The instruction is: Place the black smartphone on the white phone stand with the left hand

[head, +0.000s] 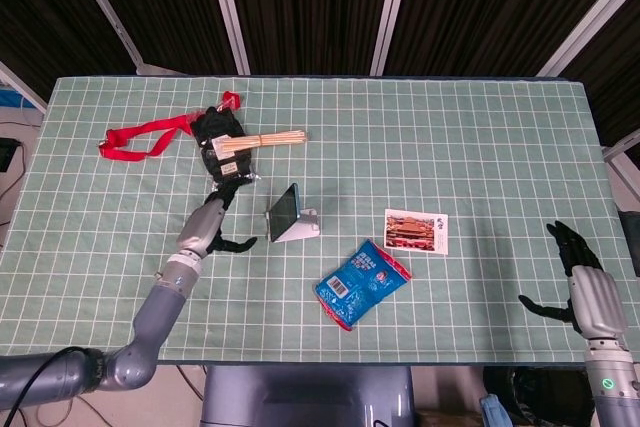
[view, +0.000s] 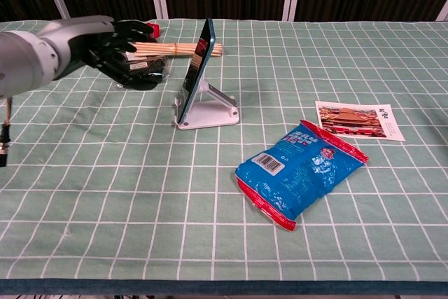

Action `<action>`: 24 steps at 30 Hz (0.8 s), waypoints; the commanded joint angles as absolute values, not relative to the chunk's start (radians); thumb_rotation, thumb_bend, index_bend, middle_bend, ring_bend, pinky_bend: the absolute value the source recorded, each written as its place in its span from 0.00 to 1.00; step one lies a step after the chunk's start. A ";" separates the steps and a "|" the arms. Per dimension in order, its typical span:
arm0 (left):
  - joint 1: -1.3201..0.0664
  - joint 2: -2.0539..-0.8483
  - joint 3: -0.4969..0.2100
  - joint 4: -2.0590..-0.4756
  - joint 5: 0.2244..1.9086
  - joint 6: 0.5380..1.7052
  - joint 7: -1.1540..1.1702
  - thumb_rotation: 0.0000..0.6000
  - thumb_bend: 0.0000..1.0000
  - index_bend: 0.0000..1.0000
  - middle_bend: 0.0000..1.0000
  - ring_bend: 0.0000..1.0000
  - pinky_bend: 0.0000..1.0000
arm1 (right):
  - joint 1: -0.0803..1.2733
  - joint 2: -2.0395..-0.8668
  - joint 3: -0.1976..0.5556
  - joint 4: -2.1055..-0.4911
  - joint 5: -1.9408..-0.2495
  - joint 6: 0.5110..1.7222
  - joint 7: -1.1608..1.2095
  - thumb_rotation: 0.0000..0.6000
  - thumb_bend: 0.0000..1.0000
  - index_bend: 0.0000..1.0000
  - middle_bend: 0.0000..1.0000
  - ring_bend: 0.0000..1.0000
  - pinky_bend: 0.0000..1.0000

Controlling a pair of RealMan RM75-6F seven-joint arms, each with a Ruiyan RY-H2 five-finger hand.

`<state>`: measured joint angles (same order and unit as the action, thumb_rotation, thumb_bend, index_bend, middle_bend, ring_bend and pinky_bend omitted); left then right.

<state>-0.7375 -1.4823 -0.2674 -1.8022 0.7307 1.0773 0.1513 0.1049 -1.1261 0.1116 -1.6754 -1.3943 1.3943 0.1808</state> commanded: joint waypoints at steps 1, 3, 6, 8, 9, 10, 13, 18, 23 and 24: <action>-0.651 -1.391 -0.184 -1.873 0.876 1.172 0.166 1.00 0.21 0.00 0.00 0.00 0.00 | 0.104 -1.127 0.111 -1.674 -1.396 1.397 0.177 1.00 0.10 0.00 0.00 0.00 0.15; -0.607 -1.352 -0.136 -1.884 0.965 1.222 0.175 1.00 0.21 0.00 0.00 0.00 0.00 | 0.104 -1.128 0.111 -1.674 -1.397 1.399 0.174 1.00 0.10 0.00 0.00 0.00 0.15; -0.550 -1.310 -0.061 -1.864 1.093 1.292 0.201 1.00 0.20 0.00 0.00 0.00 0.00 | 0.104 -1.129 0.110 -1.673 -1.398 1.400 0.167 1.00 0.10 0.00 0.00 0.00 0.15; -0.513 -1.293 -0.020 -1.842 1.162 1.339 0.212 1.00 0.20 0.00 0.00 0.00 0.00 | 0.104 -1.130 0.110 -1.673 -1.397 1.401 0.162 1.00 0.10 0.00 0.00 0.00 0.15; -0.491 -1.285 0.001 -1.829 1.198 1.365 0.215 1.00 0.20 0.00 0.00 0.00 0.00 | 0.104 -1.130 0.110 -1.674 -1.396 1.400 0.159 1.00 0.10 0.00 0.00 0.00 0.15; -0.469 -1.278 0.021 -1.813 1.227 1.391 0.220 1.00 0.20 0.00 0.00 0.00 0.00 | 0.104 -1.130 0.110 -1.675 -1.395 1.401 0.157 1.00 0.10 0.00 0.00 0.00 0.15; -0.409 -1.266 0.069 -1.766 1.296 1.460 0.233 1.00 0.18 0.00 0.00 0.00 0.00 | 0.103 -1.132 0.111 -1.676 -1.395 1.403 0.152 1.00 0.10 0.00 0.00 0.00 0.15; -0.322 -1.258 0.121 -1.687 1.347 1.546 0.277 1.00 0.13 0.00 0.00 0.00 0.00 | 0.103 -1.134 0.111 -1.676 -1.397 1.406 0.146 1.00 0.10 0.00 0.00 0.00 0.15; -0.242 -1.241 0.137 -1.658 1.356 1.602 0.259 1.00 0.13 0.00 0.00 0.00 0.00 | 0.103 -1.135 0.108 -1.670 -1.406 1.410 0.142 1.00 0.10 0.00 0.00 0.00 0.15; -0.237 -1.239 0.134 -1.659 1.356 1.599 0.252 1.00 0.13 0.00 0.00 0.00 0.00 | 0.103 -1.136 0.108 -1.669 -1.407 1.410 0.143 1.00 0.10 0.00 0.00 0.00 0.15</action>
